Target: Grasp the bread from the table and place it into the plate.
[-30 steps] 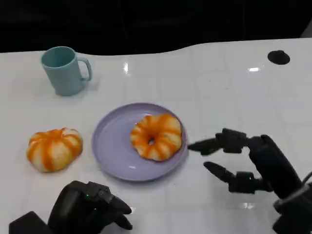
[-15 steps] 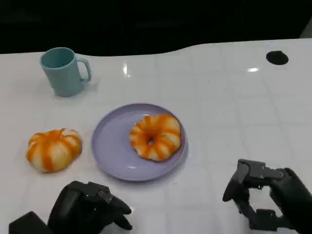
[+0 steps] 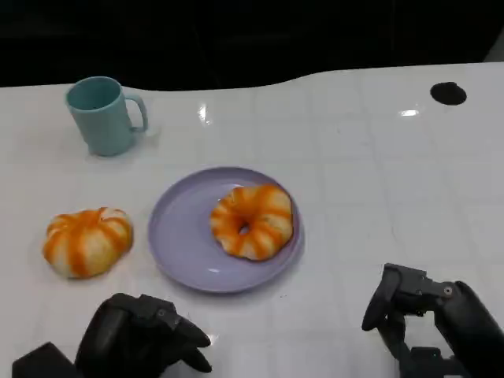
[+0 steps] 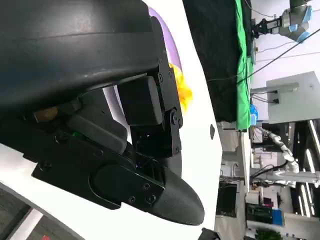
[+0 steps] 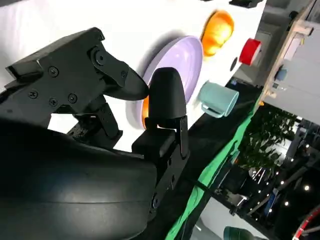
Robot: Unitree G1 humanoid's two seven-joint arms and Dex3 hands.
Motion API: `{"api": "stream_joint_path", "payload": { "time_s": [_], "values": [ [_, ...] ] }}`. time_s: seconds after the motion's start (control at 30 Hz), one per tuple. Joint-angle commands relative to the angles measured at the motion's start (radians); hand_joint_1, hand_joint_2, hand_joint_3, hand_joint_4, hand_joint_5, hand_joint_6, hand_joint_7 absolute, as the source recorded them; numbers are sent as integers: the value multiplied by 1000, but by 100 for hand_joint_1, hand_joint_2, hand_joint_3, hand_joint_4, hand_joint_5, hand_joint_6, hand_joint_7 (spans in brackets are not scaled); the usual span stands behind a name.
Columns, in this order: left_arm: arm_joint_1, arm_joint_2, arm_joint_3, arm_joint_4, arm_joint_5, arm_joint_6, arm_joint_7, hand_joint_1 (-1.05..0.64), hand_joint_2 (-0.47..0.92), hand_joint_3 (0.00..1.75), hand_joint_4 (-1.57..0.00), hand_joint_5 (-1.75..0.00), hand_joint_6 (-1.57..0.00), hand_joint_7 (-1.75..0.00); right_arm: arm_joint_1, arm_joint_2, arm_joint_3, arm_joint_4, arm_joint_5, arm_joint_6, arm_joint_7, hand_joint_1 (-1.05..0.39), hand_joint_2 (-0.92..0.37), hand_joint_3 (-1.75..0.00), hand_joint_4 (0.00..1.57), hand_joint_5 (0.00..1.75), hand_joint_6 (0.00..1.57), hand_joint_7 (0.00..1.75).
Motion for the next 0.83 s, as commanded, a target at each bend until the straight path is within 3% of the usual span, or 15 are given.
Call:
{"api": "stream_joint_path", "payload": {
  "time_s": [0.03,0.83],
  "values": [
    [4,23,10,-3,-7,-8,-3,-105,90,0,-146,-61,-157,-23,-16,3,-7,35,-7,-36,-3,-19,-52,-117,93,175,65,153],
    [2,28,8,-1,-6,-12,-2,-105,91,1,-147,-62,-157,-24,-26,10,-15,39,-22,-24,-1,-21,-52,-117,91,175,66,150]
  ]
}}
